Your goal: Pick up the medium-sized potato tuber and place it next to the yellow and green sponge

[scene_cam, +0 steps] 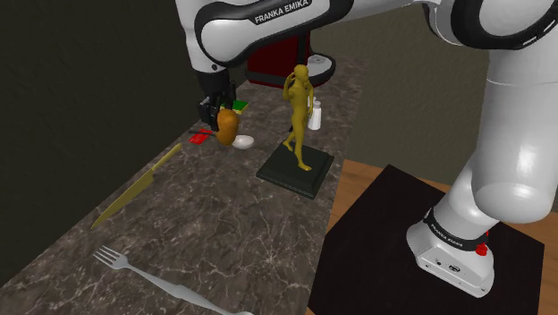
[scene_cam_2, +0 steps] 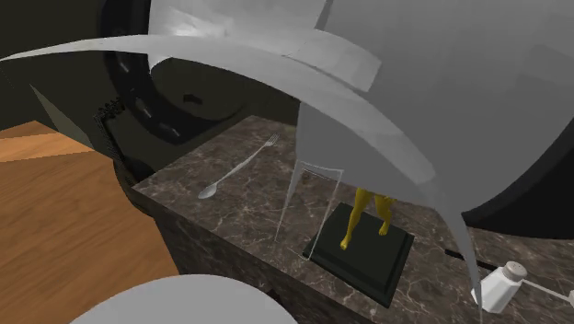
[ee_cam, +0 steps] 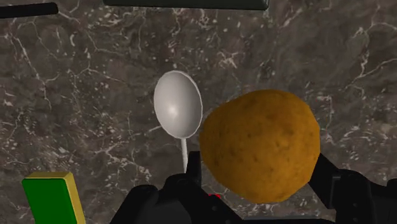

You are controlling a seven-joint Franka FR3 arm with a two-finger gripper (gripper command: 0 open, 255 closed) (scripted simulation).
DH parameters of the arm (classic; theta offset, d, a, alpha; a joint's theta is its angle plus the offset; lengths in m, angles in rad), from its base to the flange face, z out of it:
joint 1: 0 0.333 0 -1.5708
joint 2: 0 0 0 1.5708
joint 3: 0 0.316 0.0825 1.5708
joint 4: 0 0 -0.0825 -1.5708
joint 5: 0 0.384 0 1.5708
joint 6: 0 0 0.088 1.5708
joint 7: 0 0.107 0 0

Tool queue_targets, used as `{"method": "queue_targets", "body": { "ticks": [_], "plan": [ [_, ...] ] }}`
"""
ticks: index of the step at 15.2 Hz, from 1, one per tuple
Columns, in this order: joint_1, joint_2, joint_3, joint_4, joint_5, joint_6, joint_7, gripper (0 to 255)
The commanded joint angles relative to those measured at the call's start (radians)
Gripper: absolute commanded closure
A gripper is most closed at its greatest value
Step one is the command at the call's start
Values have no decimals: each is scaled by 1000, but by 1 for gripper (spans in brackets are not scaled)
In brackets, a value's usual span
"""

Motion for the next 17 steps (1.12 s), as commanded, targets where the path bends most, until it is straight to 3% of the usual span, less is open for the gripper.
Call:
{"method": "queue_targets", "body": {
  "ticks": [1, 8, 11, 12, 17],
  "plan": [
    [-8, 54, -14, 68, -13, -13, -29, 255],
    [-18, 286, -61, 411, -49, -118, -140, 255],
    [-3, 436, -84, 659, -64, -209, -197, 255],
    [15, 523, -96, 812, -70, -269, -225, 255],
    [-5, 497, -93, 694, -70, -181, -211, 255]
  ]
}}
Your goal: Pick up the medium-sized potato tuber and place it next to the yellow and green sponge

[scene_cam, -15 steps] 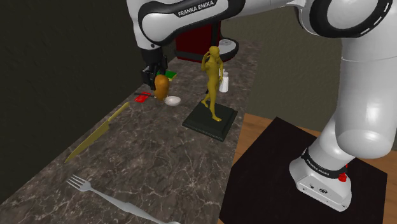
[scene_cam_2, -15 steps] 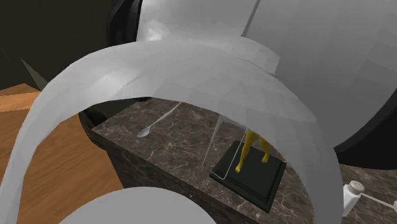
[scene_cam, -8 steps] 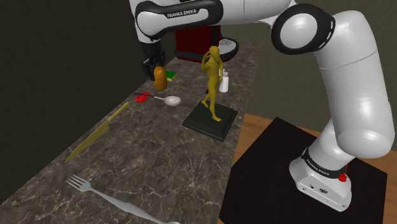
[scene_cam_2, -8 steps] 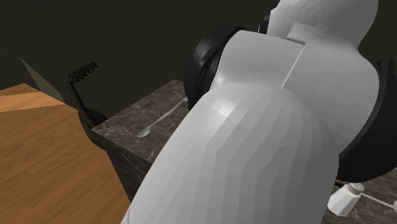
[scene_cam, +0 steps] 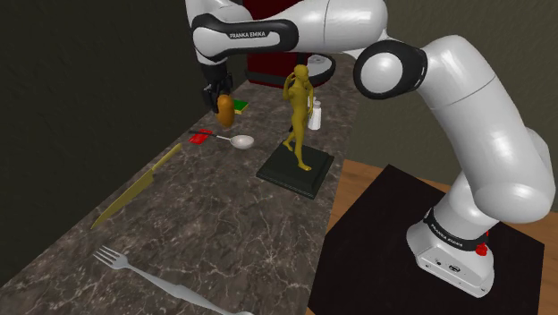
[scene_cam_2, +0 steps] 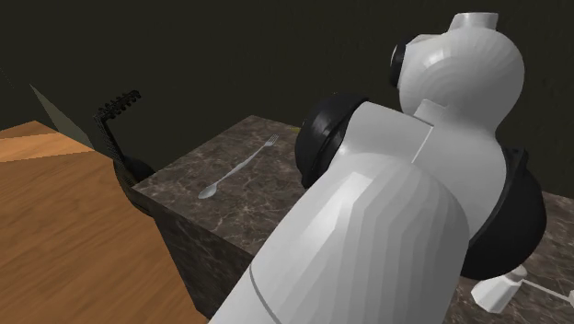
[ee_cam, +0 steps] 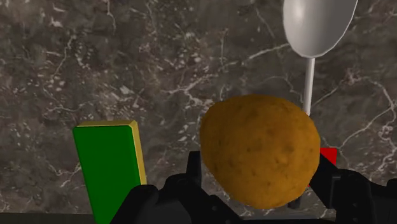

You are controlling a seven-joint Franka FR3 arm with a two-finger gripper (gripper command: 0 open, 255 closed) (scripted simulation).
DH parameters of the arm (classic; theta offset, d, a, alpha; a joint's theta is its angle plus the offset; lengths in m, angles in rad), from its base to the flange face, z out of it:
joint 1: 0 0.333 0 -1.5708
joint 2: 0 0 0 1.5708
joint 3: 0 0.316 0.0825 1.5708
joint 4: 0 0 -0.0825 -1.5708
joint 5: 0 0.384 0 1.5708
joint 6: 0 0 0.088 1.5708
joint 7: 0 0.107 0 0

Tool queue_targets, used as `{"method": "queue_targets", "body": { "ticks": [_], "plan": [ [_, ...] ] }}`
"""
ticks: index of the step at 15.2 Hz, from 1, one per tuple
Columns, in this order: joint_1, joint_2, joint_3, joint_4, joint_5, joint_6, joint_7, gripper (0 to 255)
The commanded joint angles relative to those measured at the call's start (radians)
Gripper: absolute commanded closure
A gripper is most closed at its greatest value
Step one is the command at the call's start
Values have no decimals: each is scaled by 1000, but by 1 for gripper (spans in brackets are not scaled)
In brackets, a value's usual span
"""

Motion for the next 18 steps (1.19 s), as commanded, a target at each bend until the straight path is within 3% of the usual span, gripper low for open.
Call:
{"method": "queue_targets", "body": {
  "ticks": [1, 11, 18],
  "plan": [
    [-4, -1, 0, -28, -1, 27, 4, 255],
    [-22, 5, -2, -152, -9, 153, 22, 255],
    [-22, 5, -1, -151, -10, 152, 22, 255]
  ]
}}
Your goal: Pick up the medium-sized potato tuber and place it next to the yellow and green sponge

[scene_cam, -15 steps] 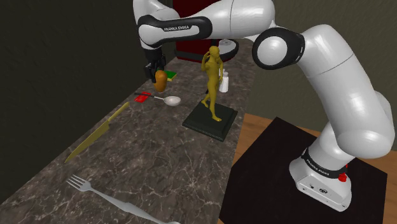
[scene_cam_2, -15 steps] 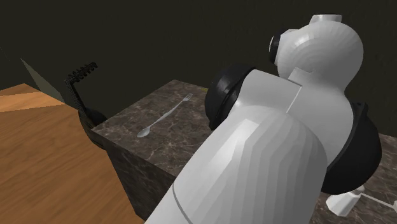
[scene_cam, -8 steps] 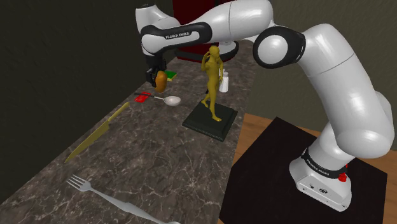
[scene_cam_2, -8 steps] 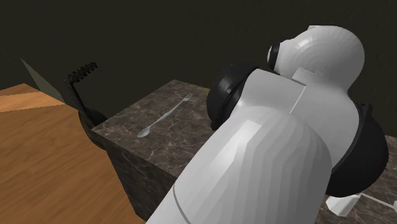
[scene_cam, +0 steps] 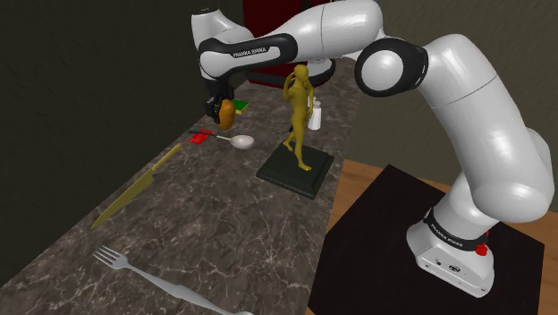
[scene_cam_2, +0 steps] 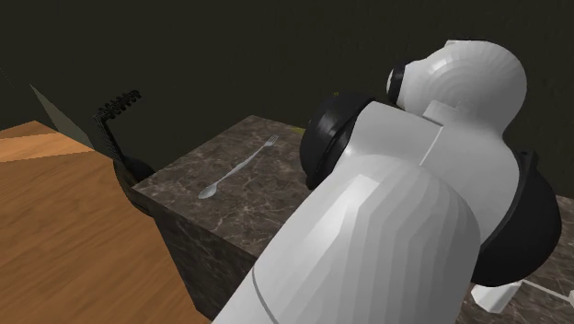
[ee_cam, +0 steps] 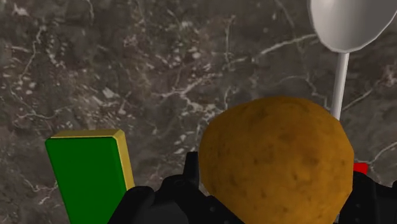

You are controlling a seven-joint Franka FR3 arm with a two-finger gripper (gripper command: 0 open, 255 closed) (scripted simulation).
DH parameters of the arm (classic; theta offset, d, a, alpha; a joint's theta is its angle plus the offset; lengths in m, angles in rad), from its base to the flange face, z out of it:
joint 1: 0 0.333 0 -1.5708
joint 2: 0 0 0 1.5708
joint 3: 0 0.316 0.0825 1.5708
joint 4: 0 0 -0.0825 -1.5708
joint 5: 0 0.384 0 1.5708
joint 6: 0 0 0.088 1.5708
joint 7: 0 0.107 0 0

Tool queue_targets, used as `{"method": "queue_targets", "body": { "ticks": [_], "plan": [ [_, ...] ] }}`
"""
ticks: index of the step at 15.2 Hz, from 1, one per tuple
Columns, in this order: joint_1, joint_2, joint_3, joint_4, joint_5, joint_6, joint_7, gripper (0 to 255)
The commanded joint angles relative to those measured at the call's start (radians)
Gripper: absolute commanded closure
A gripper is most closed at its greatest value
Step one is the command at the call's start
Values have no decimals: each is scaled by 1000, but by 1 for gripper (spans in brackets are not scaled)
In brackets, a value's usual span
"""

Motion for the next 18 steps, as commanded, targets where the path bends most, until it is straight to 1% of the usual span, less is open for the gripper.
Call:
{"method": "queue_targets", "body": {
  "ticks": [1, 4, 5, 6, 10, 18],
  "plan": [
    [3, 15, 0, -4, 2, -6, -1, 0],
    [16, 45, -2, 54, 0, -33, -4, 0],
    [16, 39, -2, 48, 1, -33, -2, 0],
    [1, 12, 0, -10, 2, -3, 0, 0],
    [15, -12, 5, 76, 11, -111, -12, 0],
    [15, -12, 5, 76, 11, -111, -12, 0]
  ]
}}
